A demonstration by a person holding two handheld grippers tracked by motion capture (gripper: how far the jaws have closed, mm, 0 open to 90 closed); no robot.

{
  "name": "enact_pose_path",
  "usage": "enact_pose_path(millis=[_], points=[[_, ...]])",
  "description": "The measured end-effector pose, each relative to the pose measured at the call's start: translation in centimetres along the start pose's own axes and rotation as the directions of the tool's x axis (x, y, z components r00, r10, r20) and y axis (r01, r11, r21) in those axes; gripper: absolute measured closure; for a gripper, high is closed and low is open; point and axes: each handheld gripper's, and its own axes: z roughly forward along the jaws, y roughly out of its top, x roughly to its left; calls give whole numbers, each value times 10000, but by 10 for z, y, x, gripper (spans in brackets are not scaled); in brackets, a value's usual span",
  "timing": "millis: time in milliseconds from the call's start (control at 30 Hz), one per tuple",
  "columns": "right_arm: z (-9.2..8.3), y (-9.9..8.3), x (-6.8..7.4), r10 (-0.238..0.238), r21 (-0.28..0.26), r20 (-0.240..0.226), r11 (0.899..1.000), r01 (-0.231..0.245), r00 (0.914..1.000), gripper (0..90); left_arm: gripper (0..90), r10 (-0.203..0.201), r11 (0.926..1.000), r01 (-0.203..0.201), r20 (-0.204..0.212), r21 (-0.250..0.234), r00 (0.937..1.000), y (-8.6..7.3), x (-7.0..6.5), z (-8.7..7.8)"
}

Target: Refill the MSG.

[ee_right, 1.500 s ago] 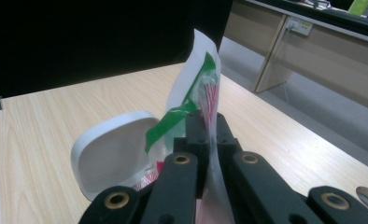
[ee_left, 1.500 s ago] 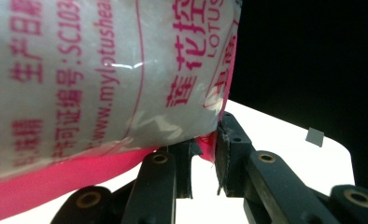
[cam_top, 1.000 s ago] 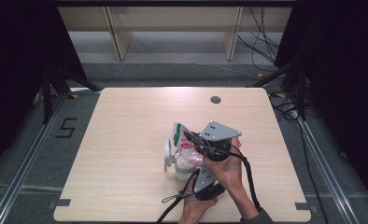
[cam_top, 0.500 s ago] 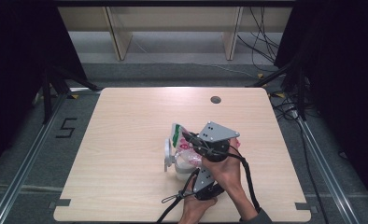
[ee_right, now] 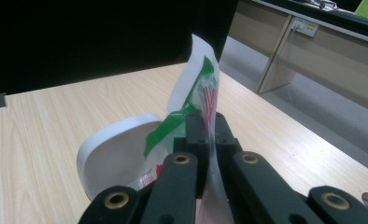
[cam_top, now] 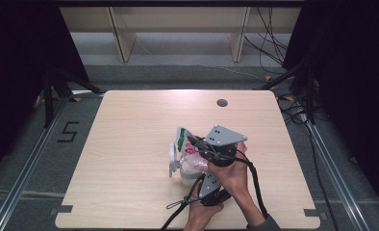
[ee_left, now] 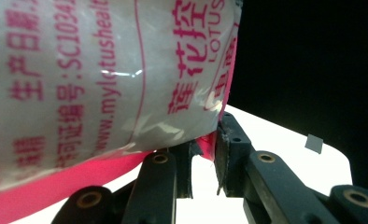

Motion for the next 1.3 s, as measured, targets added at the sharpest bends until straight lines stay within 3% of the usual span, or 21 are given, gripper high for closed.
enact_pose_path(millis=[133,233,400,433,533,700,800,933,967,1000,1033,1167,1300], points=[[2,0,-2,-182,-59,79,9998,182,9998,900,776,15,10000,-15,9,16,10000,0,0,0],[1,0,1,94,-48,73,9999,-94,9999,900,775,12,10000,-12,20,19,10000,0,0,-1],[2,0,-1,-270,9,78,9996,270,9996,900,776,-12,10000,13,-106,82,9999,1,0,-1],[1,1,1,24,86,-214,10000,-23,9998,900,775,2,10000,-1,-118,85,9999,1,0,-2],[2,0,1,-83,-84,42,9999,83,10000,900,776,33,10000,-32,-120,86,9999,1,0,-1],[2,1,-1,-134,-94,-134,9999,133,9998,900,776,35,10000,-35,-95,58,9999,1,0,-1],[3,1,-1,-75,-127,-1,9999,75,10000,900,776,33,10000,-32,-93,71,10000,1,0,-2],[1,2,1,102,19,-256,9999,-102,9996,900,775,123,9999,-123,-61,8,9999,1,1,-3],[1,3,0,-133,-203,13,9997,133,9999,900,775,116,9999,-116,-19,-5,9999,1,0,-3],[1,2,2,103,-145,-17,9998,-103,9999,900,776,103,9999,-102,-103,32,9999,1,1,-3],[2,2,1,-179,-27,-207,9998,179,9996,900,776,76,9999,-75,-116,97,9999,1,1,-3],[4,2,3,51,9,-58,10000,-51,10000,900,776,36,10000,-36,-63,-70,10000,1,0,-4],[2,5,4,-343,10,-169,9994,343,9993,900,776,59,10000,-58,-95,43,9999,2,0,-4]])
